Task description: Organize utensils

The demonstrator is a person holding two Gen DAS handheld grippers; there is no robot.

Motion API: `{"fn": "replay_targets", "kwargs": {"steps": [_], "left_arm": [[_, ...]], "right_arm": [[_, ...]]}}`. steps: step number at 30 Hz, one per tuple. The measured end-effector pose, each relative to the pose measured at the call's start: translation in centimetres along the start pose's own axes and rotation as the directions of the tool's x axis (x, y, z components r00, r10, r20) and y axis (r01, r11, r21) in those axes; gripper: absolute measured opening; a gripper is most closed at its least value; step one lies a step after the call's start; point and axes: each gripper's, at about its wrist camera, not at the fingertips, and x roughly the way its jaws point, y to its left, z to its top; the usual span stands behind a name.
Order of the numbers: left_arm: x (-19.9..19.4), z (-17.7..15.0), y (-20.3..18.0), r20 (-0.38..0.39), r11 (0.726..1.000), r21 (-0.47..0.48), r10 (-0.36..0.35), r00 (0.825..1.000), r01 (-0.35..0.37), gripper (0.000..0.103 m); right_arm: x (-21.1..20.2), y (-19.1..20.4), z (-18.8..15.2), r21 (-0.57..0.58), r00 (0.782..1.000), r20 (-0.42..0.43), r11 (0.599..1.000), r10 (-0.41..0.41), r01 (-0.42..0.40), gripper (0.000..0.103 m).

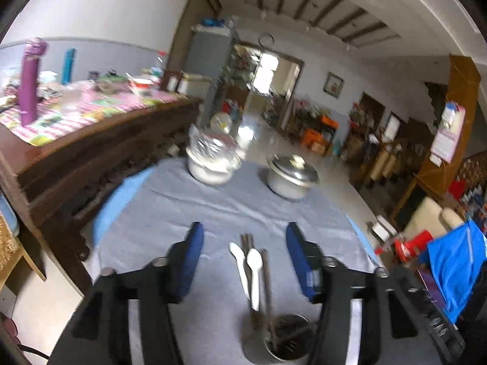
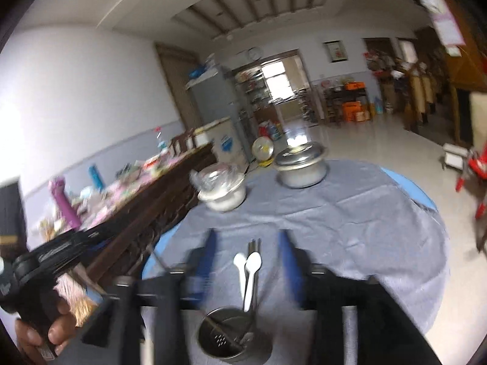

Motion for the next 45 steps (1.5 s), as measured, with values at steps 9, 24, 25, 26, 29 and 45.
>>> {"fn": "replay_targets", "kwargs": {"steps": [9, 24, 25, 26, 29, 45], "left_arm": [[-0.1, -0.5, 2.8, 0.009, 0.988, -0.01, 0.151, 0.988, -0.151, 0.063], [2.1, -2.3, 3.9, -0.056, 0.935, 0.092, 0.349, 0.935, -0.343, 0.066], [2.2, -2.3, 3.9, -0.06, 0.933, 0.094, 0.353, 0.934, -0.347, 0.066], [2.3, -2.4, 4.0, -0.064, 0.931, 0.097, 0.358, 0.931, -0.352, 0.066], [2.9, -2.5, 4.4, -0.076, 0.928, 0.102, 0.366, 0.927, -0.358, 0.067], [5.2, -3.4, 5.9, -0.144, 0.921, 0.092, 0.387, 0.911, -0.377, 0.067]], "right_arm": [[-1.7, -6.2, 1.0, 0.183, 0.994, 0.049, 0.979, -0.099, 0.088, 0.056], [0.5, -8.7, -0.5, 0.258, 0.991, -0.053, 0.957, -0.125, 0.135, 0.056], [0.7, -8.7, -0.6, 0.257, 0.99, -0.061, 0.957, -0.125, 0.137, 0.056], [1.0, -8.7, -0.7, 0.26, 0.99, -0.069, 0.956, -0.124, 0.137, 0.056], [1.6, -8.8, -1.0, 0.267, 0.989, -0.088, 0.954, -0.119, 0.139, 0.056], [4.8, -9.6, -2.6, 0.297, 0.979, -0.181, 0.943, -0.098, 0.149, 0.056]]}}
